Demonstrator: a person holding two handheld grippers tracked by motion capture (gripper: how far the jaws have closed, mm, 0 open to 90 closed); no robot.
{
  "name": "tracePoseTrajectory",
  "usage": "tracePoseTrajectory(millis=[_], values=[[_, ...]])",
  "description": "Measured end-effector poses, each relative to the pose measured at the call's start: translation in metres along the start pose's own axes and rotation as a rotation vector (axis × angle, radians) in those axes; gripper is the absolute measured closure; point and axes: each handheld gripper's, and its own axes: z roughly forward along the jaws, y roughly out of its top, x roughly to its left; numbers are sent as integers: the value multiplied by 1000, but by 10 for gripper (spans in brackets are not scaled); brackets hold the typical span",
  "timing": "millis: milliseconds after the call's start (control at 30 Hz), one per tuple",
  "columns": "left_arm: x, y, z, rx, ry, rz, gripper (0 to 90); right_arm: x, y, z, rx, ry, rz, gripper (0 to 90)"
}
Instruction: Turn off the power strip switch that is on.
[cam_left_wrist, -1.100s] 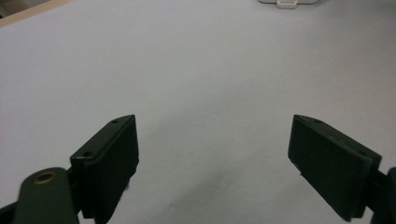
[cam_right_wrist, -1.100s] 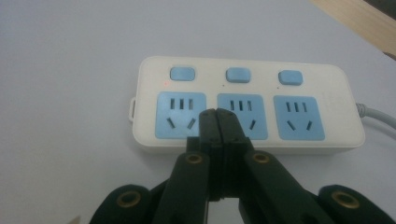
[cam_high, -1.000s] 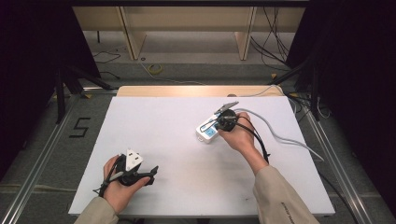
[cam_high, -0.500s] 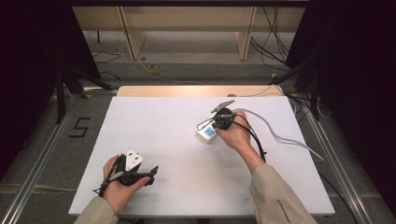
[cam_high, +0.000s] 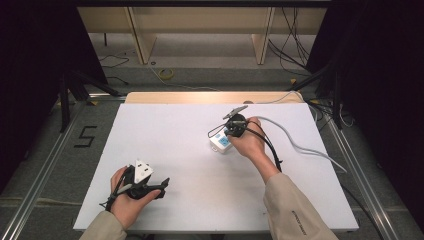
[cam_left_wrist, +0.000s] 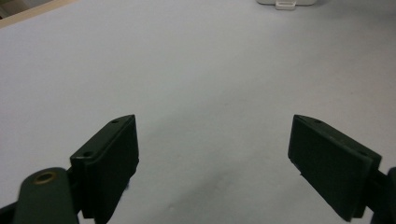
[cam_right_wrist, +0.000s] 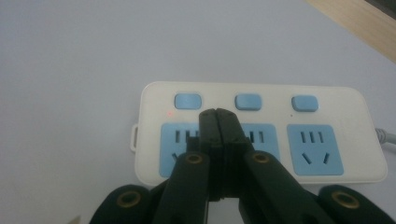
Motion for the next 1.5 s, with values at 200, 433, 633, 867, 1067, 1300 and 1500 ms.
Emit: tracePoseTrajectory(millis=[200,433,633,867,1067,1300,1500], values=[[0,0,0,0,-2,-1,160,1,4,5,4,5,4,900],[-1,0,1,-1,-5,-3,159,3,9,9,8,14,3,900],[-1,0,1,-1,-6,-4,160,5,14,12,5,16,0,900],[-1,0,2,2,-10,-3,159,6,17,16,15,23,12,900],[-1,0,2,2,-10,-2,159,9,20,21,24,27,13,900],[-1,0,2,2,-11,-3,159,12,23,24,29,33,5,900],[-1,0,2,2,-11,-4,160,12,23,28,42,29,6,900]])
